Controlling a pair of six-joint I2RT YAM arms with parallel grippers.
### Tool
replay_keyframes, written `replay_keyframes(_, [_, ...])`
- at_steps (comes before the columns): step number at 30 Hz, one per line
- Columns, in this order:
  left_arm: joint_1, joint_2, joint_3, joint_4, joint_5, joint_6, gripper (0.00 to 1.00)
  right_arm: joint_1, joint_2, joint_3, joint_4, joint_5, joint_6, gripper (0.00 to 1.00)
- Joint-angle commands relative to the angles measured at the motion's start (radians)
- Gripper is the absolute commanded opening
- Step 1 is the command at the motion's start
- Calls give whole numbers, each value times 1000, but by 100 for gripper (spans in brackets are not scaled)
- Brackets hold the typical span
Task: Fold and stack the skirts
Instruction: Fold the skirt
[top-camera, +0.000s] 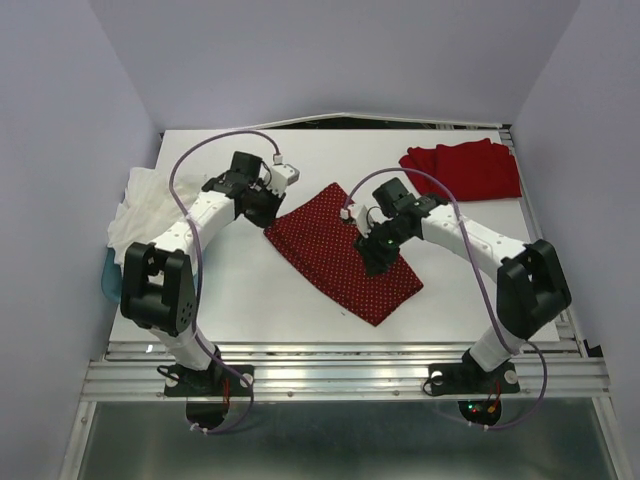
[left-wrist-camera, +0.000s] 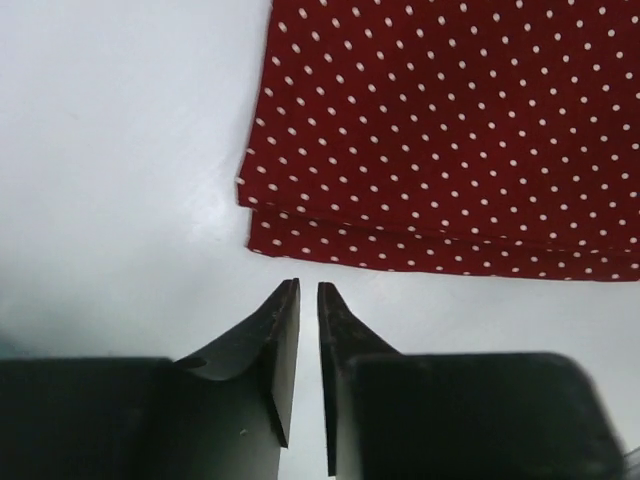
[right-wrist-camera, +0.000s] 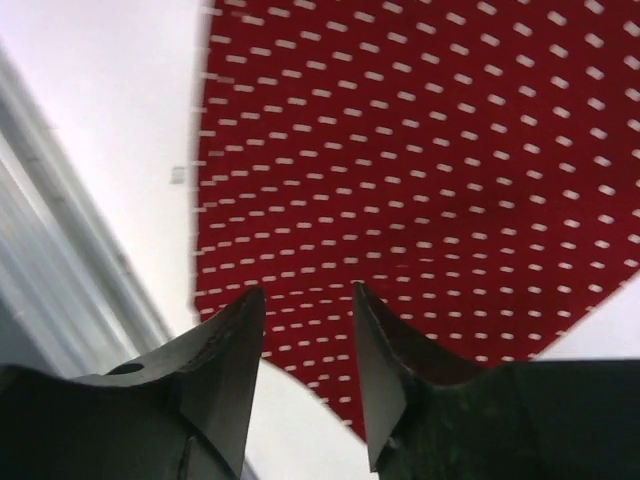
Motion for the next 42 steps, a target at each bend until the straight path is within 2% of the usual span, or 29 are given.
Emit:
replay_keyframes(1, [-4, 15, -91, 6, 47, -106, 12, -40, 105, 40, 113, 161, 28, 43])
replay_keyframes(4, [-4, 48, -110, 21, 70, -137, 3, -40, 151, 12, 153, 171, 41, 41])
replay_keyframes(7, [-4, 79, -117, 46, 67, -152, 0, -40, 169, -30, 171, 157, 50, 39])
replay_keyframes(15, [-3, 237, -21, 72, 52, -171, 0, -31, 195, -145, 181, 43, 105, 37])
replay_keyframes(22, [-1, 389, 166, 78, 29, -156, 0, 33, 200, -136, 168, -243, 185, 37])
replay_keyframes(25, [11, 377, 218, 84, 26, -143, 0, 54, 165, -104, 184, -302, 246, 38])
replay_keyframes(27, [31, 345, 219, 93, 46, -149, 1, 54, 142, -72, 208, -281, 291, 38])
replay_keyframes(31, [101, 137, 113, 212, 134, -211, 11, 43, 73, 21, 288, -81, 396, 39])
replay_keyframes(32, [107, 96, 51, 234, 150, -243, 12, 43, 51, 47, 347, 4, 422, 41])
replay_keyframes(36, [111, -40, -74, 317, 214, -338, 12, 43, 74, 115, 493, 163, 591, 44])
replay_keyframes(39, [111, -57, -116, 345, 257, -407, 9, 43, 160, 256, 504, 223, 677, 42])
replay_keyframes(41, [111, -38, -134, 362, 270, -497, 0, 43, 250, 325, 517, 247, 719, 39])
replay_keyframes(42, [111, -35, -143, 369, 277, -510, 0, 43, 281, 356, 526, 253, 755, 38])
